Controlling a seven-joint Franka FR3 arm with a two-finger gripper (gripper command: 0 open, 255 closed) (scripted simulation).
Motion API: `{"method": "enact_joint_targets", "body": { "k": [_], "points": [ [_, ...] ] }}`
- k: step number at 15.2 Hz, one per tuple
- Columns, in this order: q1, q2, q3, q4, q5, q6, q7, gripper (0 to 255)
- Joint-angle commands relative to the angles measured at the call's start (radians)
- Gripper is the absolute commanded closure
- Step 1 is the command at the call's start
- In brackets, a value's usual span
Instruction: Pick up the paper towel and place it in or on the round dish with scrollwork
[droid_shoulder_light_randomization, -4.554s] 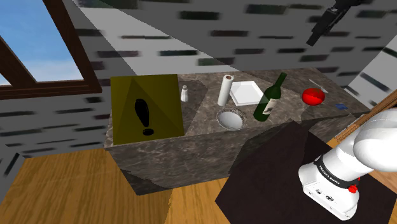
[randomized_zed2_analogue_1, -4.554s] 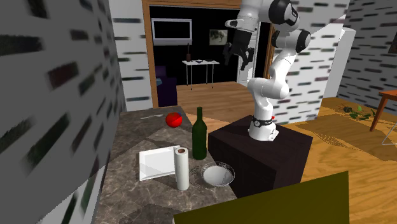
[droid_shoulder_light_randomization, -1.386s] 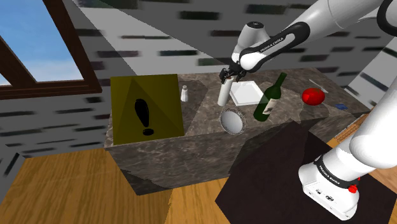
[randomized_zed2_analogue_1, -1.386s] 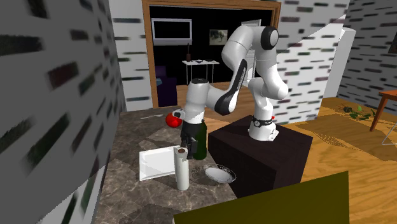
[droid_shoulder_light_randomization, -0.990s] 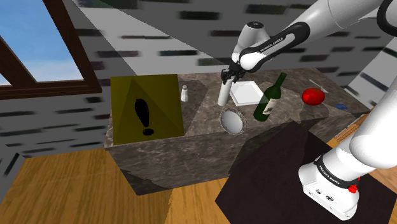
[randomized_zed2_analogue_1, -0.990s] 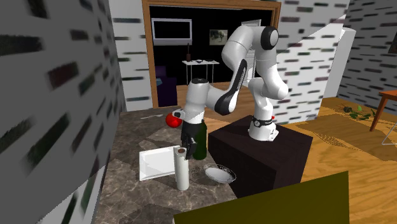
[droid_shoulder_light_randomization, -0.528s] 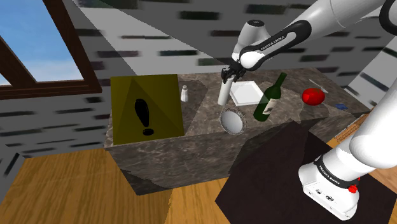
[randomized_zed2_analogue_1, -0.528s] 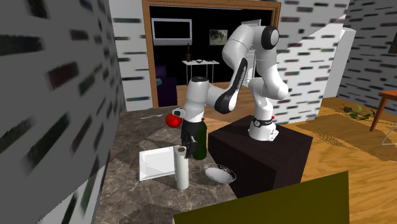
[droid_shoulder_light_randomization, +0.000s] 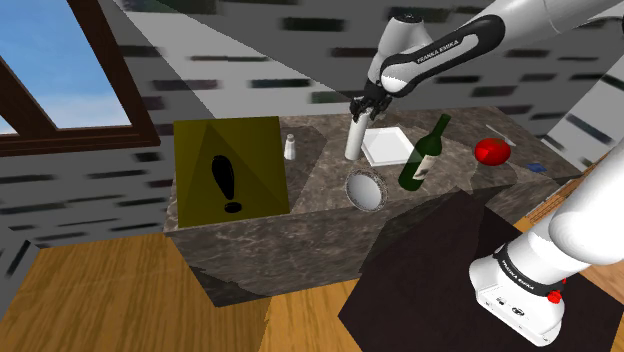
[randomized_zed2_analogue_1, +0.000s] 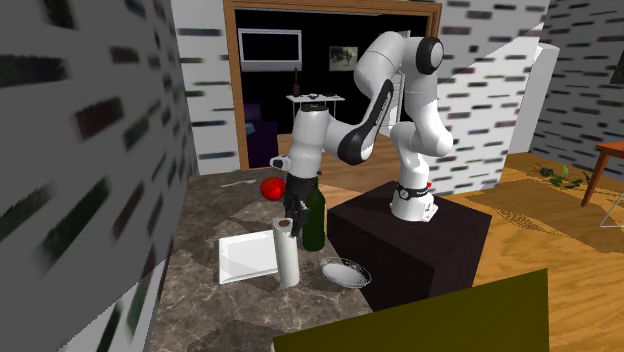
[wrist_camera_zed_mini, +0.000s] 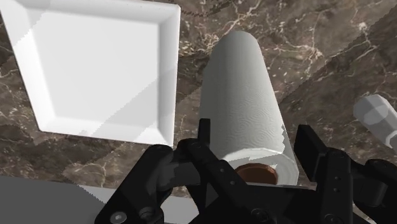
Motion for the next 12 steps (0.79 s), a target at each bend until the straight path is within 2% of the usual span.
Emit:
{"method": "enact_joint_targets", "body": {
  "k": [1,12],
  "points": [
    [-0.001,-0.016,0.002,0.007,0.007,-0.023,-0.006,255],
    [-0.005,-0.096,0.009,0.063,0.038,-0.158,-0.034,255]
  ]
}}
